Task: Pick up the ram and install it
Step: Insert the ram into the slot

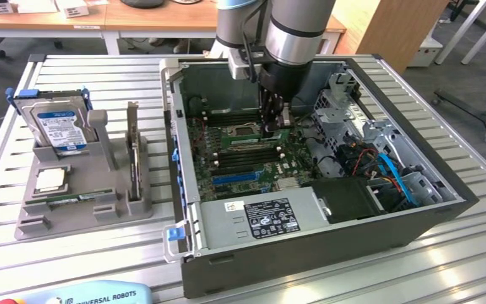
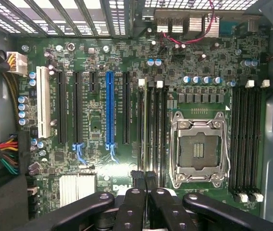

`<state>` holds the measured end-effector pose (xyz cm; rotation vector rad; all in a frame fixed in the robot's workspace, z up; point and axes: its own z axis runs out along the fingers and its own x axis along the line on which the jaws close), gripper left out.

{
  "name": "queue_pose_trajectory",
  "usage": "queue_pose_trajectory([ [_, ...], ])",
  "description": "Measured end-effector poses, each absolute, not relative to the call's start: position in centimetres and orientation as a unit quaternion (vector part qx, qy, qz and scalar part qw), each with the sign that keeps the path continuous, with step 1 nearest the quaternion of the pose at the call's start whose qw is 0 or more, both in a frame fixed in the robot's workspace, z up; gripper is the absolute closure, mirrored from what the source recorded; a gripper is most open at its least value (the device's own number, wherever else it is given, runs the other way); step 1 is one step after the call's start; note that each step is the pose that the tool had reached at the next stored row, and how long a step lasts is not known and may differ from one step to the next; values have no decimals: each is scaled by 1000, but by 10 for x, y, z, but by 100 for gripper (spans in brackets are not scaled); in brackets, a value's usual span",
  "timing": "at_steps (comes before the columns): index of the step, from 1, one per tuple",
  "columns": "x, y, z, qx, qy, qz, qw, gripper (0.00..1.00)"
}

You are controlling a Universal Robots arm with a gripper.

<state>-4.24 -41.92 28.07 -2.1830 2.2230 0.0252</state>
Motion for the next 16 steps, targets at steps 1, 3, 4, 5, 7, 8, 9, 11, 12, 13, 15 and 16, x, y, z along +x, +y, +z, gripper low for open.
queue_pose_trajectory([
  [1,-42,-419,281,-701,713,8,13,88],
  [3,-42,-418,281,-701,713,8,13,88],
  [4,-42,-418,281,-701,713,8,13,88],
  [5,-42,-418,281,-701,713,8,13,88],
  [7,-42,-417,280,-700,714,8,13,88],
  [8,-42,-417,280,-701,713,8,13,88],
  [9,-42,-417,279,-700,713,8,13,88],
  [11,-42,-417,278,-700,714,8,13,88],
  [12,-42,-417,278,-700,714,8,13,88],
  [13,-42,-417,277,-700,713,8,13,88],
  [15,-42,-417,276,-700,714,8,13,88],
  [16,-42,-417,275,-700,714,8,13,88],
])
